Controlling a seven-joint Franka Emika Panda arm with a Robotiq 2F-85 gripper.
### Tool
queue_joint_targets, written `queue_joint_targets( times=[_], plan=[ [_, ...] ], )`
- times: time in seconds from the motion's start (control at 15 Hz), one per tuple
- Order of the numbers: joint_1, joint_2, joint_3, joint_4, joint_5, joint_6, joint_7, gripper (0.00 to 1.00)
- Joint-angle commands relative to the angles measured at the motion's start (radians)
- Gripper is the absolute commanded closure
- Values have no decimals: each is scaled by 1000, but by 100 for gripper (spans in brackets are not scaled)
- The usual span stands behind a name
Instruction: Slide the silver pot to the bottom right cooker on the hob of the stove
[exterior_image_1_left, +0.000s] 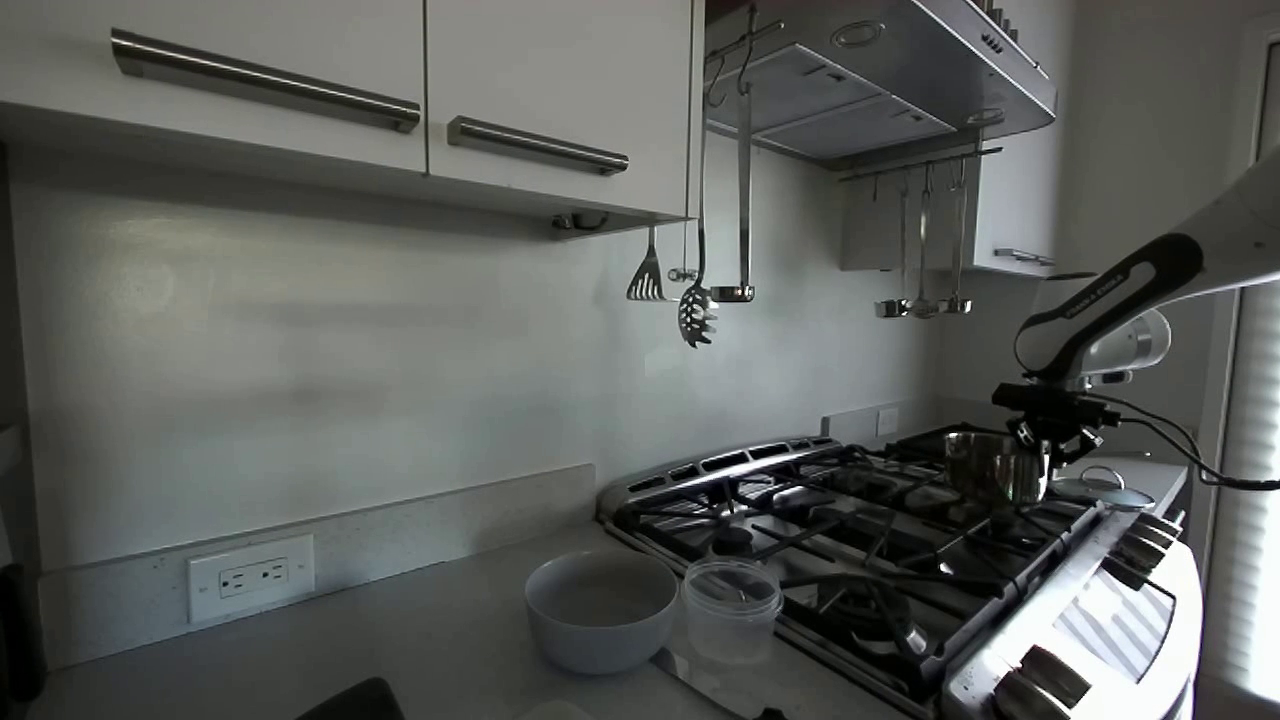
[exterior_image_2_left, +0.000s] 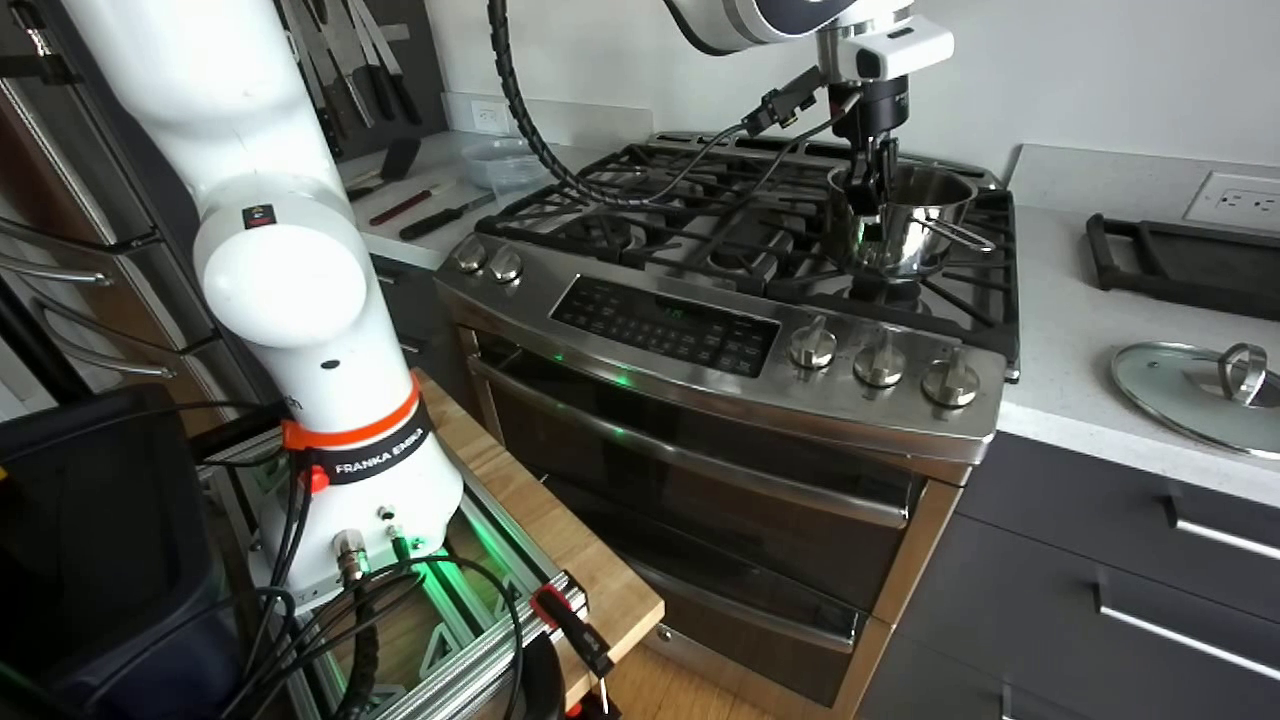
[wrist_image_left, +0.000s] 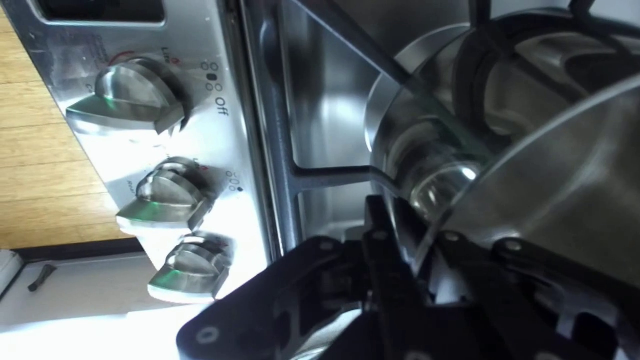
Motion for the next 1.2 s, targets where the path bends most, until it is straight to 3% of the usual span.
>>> queue_joint_targets(
  times=[0.0, 0.47, 0.93, 1.13],
  plan=[
    [-11, -11, -2, -28, -10, -20, -1, 55],
    [-13, -82, 17, -19, -178, -95, 4, 2],
    [-5, -175, 103, 18, -440, -195, -36, 0],
    [15, -212, 137, 33, -480, -196, -91, 0]
  ],
)
